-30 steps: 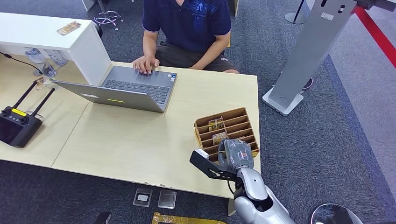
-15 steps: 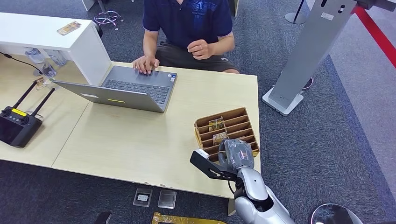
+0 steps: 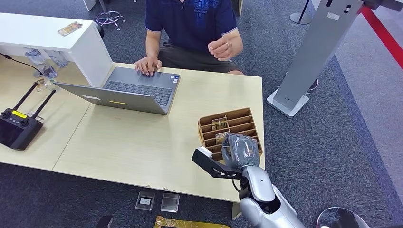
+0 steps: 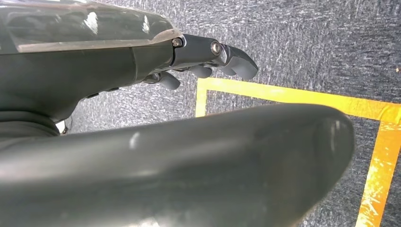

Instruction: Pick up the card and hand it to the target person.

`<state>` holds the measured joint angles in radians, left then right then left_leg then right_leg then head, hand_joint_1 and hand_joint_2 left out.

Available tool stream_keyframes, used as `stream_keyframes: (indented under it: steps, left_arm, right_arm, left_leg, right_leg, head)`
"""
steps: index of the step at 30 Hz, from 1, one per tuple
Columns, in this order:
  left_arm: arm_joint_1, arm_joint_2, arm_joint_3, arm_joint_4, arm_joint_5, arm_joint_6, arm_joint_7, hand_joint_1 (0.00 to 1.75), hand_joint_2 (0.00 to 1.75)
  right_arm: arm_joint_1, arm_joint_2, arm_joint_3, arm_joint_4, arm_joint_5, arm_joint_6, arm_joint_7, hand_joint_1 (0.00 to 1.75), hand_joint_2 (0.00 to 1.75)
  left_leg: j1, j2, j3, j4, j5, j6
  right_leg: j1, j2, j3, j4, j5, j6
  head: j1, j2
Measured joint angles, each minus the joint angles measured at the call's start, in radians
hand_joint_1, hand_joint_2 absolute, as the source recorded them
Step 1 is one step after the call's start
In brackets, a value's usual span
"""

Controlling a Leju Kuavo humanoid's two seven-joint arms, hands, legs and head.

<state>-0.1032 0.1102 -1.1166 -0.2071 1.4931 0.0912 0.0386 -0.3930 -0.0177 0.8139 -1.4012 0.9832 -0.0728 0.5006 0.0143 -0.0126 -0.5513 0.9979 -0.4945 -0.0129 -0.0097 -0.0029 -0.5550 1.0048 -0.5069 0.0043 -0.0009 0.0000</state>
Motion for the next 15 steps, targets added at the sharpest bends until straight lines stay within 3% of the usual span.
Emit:
stream_keyframes:
  steps: [15]
  left_arm:
    - [0.000, -0.002, 0.003, 0.000, -0.002, 0.005, -0.007, 0.00, 0.00]
  right_arm:
    - [-0.043, -0.034, 0.000, -0.110, 0.012, 0.007, -0.002, 1.29, 1.75]
  left_leg:
    - [0.000, 0.000, 0.000, 0.000, 0.000, 0.000]
  right_leg:
    - [0.000, 0.000, 0.000, 0.000, 0.000, 0.000]
  head:
    - [0.000, 0.000]
